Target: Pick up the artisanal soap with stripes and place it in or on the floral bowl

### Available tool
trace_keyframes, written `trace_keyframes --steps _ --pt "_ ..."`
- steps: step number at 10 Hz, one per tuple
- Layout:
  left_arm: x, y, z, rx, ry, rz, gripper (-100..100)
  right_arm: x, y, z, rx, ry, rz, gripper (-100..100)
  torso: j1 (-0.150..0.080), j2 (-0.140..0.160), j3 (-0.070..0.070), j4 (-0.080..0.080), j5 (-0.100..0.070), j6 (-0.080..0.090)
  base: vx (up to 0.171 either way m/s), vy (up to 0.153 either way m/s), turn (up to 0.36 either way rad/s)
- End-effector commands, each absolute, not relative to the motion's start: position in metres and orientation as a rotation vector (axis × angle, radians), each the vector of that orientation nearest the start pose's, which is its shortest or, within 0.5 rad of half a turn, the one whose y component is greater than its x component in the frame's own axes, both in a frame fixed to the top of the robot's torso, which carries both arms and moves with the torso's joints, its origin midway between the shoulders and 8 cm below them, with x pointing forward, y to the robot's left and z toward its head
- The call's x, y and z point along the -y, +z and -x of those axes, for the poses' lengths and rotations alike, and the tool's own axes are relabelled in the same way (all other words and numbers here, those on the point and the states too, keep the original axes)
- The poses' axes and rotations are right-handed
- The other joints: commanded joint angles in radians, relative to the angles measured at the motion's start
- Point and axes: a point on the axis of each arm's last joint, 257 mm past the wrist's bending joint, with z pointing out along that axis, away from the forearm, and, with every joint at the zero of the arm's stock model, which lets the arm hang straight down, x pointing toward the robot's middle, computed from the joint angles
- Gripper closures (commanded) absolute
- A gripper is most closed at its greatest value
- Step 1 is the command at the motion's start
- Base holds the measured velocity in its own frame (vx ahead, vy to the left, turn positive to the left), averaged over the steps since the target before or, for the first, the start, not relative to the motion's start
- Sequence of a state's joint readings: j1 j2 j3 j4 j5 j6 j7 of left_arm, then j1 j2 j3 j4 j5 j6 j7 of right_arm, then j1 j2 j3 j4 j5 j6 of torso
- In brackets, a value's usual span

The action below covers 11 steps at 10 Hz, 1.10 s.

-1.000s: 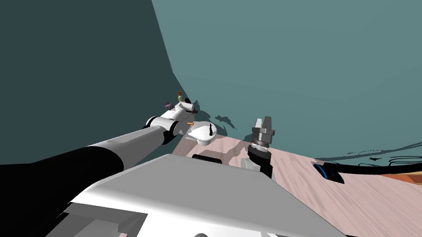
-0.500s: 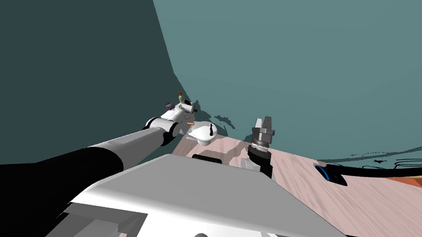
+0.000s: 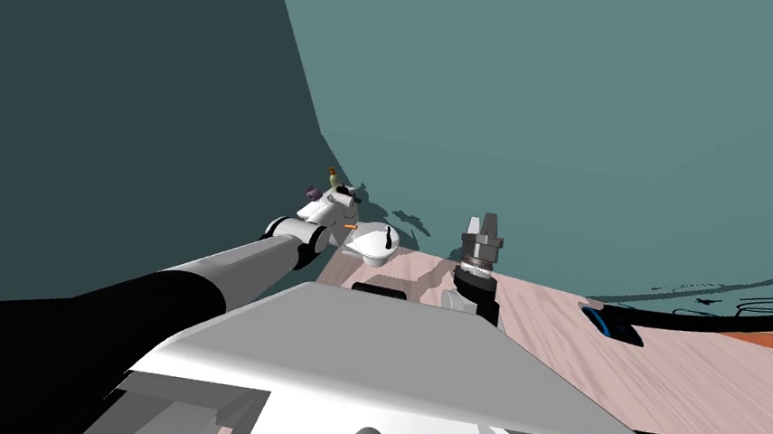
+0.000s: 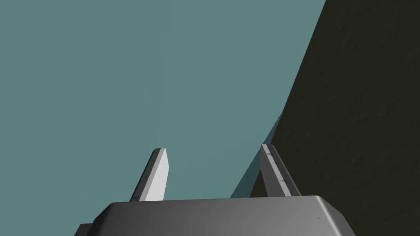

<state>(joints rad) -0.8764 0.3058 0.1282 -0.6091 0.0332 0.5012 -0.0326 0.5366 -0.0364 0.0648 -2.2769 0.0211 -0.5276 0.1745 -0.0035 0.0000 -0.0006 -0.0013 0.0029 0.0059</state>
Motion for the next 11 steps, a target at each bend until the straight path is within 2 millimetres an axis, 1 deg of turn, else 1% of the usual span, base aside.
trace_keyframes --steps 1,2,3,4,5,6,7,8,9,10,11 --pt "-0.328 -0.247 -0.702 -1.606 -0.674 1.457 100 0.255 0.015 -0.341 -0.702 1.181 -0.564 0 0.000 0.000 0.000 0.000 0.000 0.000 0.003 0.018 0.029" --pt "-0.327 -0.245 -0.703 -1.600 -0.681 1.450 100 0.255 0.015 -0.341 -0.702 1.181 -0.564 0 0.000 0.000 0.000 0.000 0.000 0.000 0.002 0.010 0.003" --pt "-0.332 -0.245 -0.703 -1.595 -0.676 1.415 100 0.255 0.015 -0.341 -0.702 1.181 -0.564 0 -0.001 0.000 0.000 0.000 0.000 0.001 0.007 0.023 0.033" --pt "-0.331 -0.239 -0.707 -1.579 -0.694 1.395 100 0.255 0.015 -0.341 -0.702 1.181 -0.564 0 0.000 0.000 0.000 0.000 0.000 0.000 0.005 0.023 0.029" --pt "-0.335 -0.241 -0.705 -1.577 -0.686 1.364 100 0.255 0.015 -0.341 -0.702 1.181 -0.564 0 0.000 0.000 0.000 0.000 0.000 0.000 0.010 0.038 0.033" --pt "-0.334 -0.235 -0.708 -1.561 -0.703 1.344 100 0.255 0.015 -0.341 -0.702 1.181 -0.564 0 0.001 0.000 0.000 0.000 0.000 0.000 0.007 0.034 0.035" --pt "-0.334 -0.233 -0.709 -1.556 -0.709 1.338 100 0.255 0.015 -0.341 -0.702 1.181 -0.564 0 0.001 0.000 0.000 0.001 0.000 0.000 0.002 0.015 0.010" --pt "-0.338 -0.232 -0.709 -1.549 -0.706 1.301 100 0.255 0.015 -0.341 -0.702 1.181 -0.564 0 -0.001 0.000 0.001 0.001 0.000 0.001 0.009 0.023 0.037" --pt "-0.337 -0.227 -0.711 -1.536 -0.720 1.285 100 0.255 0.015 -0.341 -0.702 1.181 -0.564 0 0.000 0.000 0.000 0.000 -0.001 0.000 0.006 0.029 0.033" --pt "-0.342 -0.230 -0.709 -1.536 -0.709 1.257 100 0.255 0.015 -0.341 -0.702 1.181 -0.564 0 0.000 0.000 0.001 0.001 -0.001 0.000 0.010 0.043 0.041" --pt "-0.340 -0.223 -0.711 -1.519 -0.727 1.236 100 0.255 0.015 -0.341 -0.702 1.181 -0.564 0 0.001 0.000 0.001 0.001 0.000 0.000 0.013 0.042 0.029"
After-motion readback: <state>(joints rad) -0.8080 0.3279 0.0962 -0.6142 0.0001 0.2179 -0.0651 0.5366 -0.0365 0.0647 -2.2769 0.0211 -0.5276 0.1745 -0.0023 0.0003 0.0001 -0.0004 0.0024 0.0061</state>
